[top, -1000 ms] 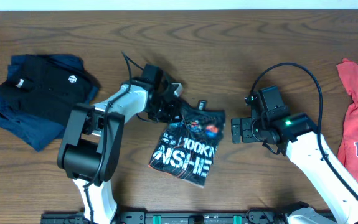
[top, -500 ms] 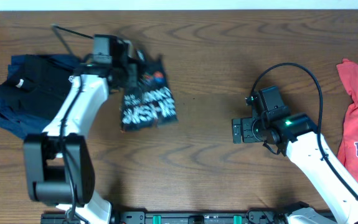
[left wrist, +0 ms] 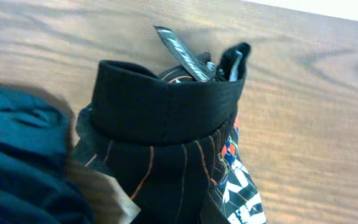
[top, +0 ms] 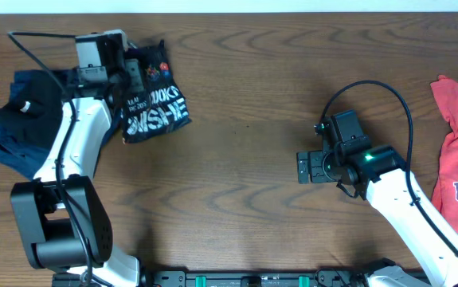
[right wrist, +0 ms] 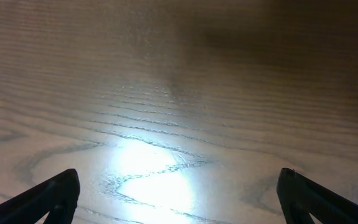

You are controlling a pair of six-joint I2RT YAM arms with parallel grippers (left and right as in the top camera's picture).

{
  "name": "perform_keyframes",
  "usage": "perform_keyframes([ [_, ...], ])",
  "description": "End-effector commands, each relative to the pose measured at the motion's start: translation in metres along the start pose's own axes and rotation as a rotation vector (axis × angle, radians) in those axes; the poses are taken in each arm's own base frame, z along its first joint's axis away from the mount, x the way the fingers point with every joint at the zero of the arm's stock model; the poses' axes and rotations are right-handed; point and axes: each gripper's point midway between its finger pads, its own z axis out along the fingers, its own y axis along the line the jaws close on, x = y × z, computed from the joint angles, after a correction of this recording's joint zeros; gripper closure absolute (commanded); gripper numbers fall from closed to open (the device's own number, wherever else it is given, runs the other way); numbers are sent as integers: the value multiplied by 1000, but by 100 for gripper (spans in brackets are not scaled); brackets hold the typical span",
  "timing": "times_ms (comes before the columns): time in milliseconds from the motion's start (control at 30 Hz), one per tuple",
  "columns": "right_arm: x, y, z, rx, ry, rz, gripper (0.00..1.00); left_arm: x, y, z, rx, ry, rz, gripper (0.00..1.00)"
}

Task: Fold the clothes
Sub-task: 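Carry the black jersey bundle left with the left gripper onto the navy stack, then lower the bundle onto the stack and press it down with the left gripper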

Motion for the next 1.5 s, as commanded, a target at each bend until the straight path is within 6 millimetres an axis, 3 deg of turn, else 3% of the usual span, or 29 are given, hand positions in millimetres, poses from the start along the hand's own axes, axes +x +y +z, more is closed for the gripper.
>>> perform_keyframes([
  [0, -6, -2, -5, 7, -24, 0, 1, -29, 20, -13, -47, -94, -53, 94],
  [133, -7, -3, -5, 10, -26, 0, 1, -48, 55, -24, -100, -170, -147, 94],
  [300, -7, -5, -5, 21, -29, 0, 1, -64, 126, -55, -188, -274, -370, 94],
  [467, -10, -5, -5, 25, -41, 0, 1, -57, 199, -87, -278, -342, -588, 94],
  [667, -10, -5, -5, 25, -41, 1, 1, -42, 246, -109, -306, -365, -727, 94],
  [867, -10, -5, -5, 25, -40, 4, 1, -21, 262, -114, -344, -318, -794, 94],
  [1400, -10, -7, -5, 33, -43, -1, 1, 48, 243, -107, -393, -46, -964, 94],
  [1433, -10, -7, -5, 36, -42, 0, 1, 50, 242, -108, -394, -41, -965, 93],
  [1467, -10, -7, -5, 36, -42, -1, 1, 49, 241, -109, -393, -43, -964, 83],
])
